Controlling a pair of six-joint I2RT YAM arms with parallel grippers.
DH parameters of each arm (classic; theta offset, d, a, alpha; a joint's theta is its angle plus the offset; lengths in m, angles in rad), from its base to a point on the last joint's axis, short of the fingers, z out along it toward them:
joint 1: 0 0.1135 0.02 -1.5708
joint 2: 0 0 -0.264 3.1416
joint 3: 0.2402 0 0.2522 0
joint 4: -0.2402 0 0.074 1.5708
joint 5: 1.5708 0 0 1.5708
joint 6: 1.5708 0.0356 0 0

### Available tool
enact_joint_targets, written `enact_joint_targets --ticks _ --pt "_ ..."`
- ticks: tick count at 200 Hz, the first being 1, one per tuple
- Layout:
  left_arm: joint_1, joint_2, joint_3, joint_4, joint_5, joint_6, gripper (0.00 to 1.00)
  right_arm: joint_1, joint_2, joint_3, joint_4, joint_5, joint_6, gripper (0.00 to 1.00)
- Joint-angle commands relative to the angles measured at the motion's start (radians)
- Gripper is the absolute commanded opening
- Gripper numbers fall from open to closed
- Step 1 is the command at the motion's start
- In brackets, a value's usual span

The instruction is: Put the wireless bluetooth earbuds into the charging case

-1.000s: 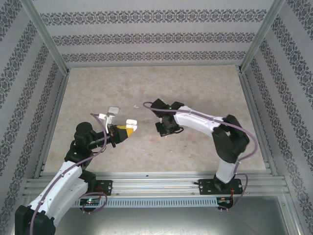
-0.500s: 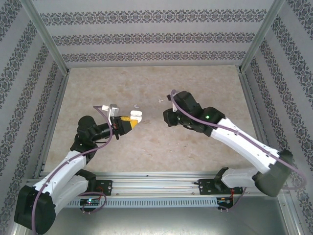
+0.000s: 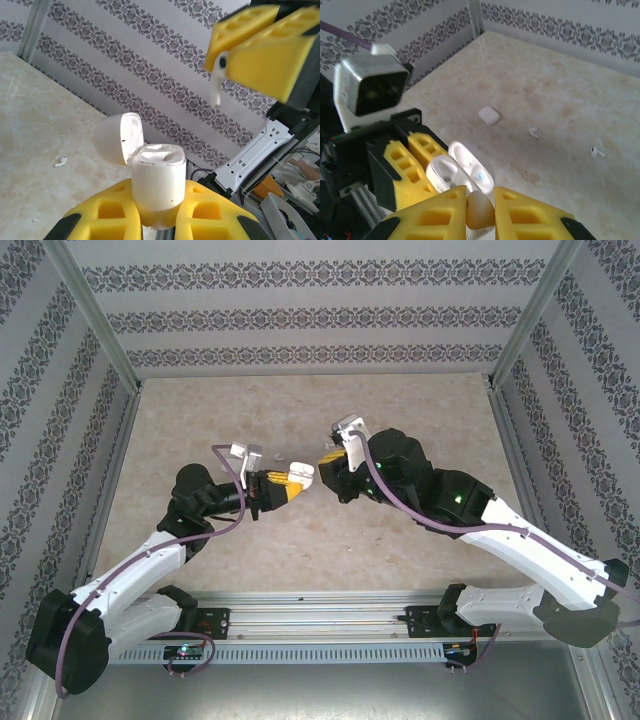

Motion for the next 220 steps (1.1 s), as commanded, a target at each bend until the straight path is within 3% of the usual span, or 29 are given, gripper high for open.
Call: enact_joint_targets --ticks 1,103,220 --pt "-0.026 -0.008 0.038 0.044 0.004 0.038 0.00 0.010 0.020 0.037 0.015 0.019 -0.049 0.17" --pt "-0.066 -0.017 0.046 0.016 -0.024 0.068 0.00 0.012 0.086 0.057 0.052 -0.075 -0.016 0.17" --pt "-0.066 -0.029 0.027 0.024 -0.045 0.068 0.00 0.013 0.130 0.053 0.077 -0.094 -0.017 0.17"
